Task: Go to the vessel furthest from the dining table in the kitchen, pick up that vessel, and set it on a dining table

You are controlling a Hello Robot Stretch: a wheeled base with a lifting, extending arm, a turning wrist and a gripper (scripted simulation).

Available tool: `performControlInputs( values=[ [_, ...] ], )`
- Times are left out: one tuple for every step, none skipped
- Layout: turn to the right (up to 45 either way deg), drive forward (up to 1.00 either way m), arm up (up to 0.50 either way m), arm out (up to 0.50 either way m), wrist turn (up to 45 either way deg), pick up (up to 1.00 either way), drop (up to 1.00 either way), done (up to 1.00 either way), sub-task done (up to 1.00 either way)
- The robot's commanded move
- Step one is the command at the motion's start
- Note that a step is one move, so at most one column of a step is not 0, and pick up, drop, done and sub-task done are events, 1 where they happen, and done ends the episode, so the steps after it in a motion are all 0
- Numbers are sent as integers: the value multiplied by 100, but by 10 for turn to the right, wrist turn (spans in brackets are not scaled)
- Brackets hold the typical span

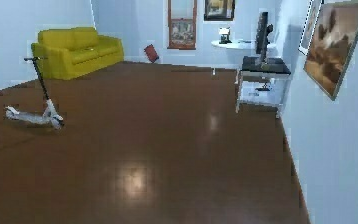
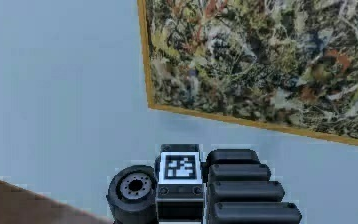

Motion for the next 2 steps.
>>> performControlInputs(
  values=[
    [0, 100, 0, 0, 0, 0, 0, 0, 0],
    [0, 100, 0, 0, 0, 0, 0, 0, 0]
  ],
)
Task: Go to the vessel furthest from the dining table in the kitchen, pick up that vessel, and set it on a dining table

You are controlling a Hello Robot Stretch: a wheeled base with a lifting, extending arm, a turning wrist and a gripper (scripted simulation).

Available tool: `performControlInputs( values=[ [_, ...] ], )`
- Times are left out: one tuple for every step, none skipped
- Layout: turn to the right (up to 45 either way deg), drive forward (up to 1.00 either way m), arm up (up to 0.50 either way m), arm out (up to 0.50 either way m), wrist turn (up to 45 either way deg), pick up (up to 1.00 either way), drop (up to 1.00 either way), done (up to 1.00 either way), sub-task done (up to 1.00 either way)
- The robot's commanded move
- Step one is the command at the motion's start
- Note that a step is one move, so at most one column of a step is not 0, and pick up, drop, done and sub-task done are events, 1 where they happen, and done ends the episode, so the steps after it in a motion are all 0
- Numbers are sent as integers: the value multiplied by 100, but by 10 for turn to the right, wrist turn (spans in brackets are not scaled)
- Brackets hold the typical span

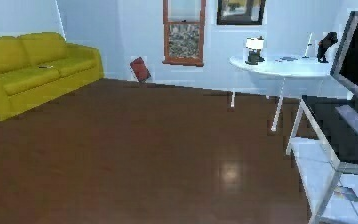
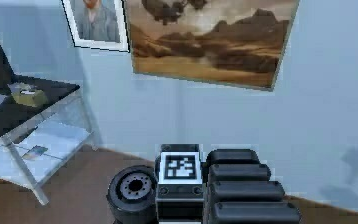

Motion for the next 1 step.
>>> performControlInputs(
  values=[
    [0, 100, 0, 0, 0, 0, 0, 0, 0]
  ],
)
